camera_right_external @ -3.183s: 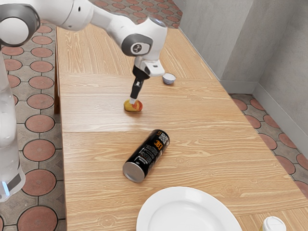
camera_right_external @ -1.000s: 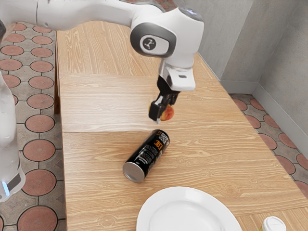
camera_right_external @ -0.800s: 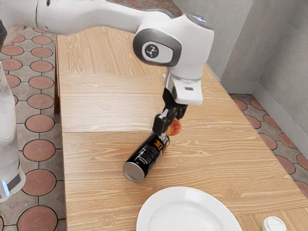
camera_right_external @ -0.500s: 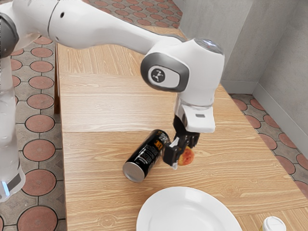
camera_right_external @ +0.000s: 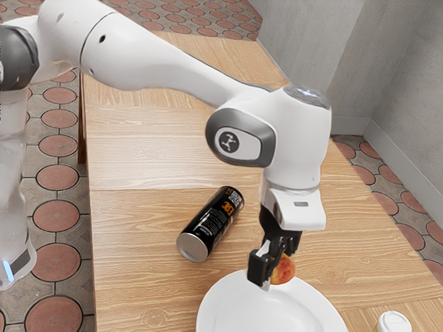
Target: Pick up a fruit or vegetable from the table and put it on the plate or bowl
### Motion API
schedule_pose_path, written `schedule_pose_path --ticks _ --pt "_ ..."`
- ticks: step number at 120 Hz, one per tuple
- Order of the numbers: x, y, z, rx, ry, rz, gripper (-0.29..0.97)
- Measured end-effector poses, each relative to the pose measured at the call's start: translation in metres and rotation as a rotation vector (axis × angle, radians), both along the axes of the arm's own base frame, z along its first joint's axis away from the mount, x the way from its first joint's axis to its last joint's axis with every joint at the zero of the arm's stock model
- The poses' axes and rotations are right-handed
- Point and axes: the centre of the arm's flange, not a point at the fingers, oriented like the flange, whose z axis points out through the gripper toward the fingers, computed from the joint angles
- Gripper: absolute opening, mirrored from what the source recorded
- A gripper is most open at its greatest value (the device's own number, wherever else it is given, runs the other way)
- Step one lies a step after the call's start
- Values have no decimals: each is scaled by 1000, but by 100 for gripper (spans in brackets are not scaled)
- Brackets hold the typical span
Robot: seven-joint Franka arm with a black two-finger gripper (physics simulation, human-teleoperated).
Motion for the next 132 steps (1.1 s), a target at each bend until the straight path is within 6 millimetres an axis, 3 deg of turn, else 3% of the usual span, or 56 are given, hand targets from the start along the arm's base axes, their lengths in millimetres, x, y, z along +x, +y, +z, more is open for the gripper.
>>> schedule_pose_path --ticks 19,44,57,82,132 --pt "2 -16 -17 -26 20 11 21" --pt "15 -16 -35 -42 42 52 22" --pt "17 -16 -39 -48 51 72 43" --pt "19 -17 -40 -54 57 104 62" --pt "23 -6 -33 -24 97 146 68"
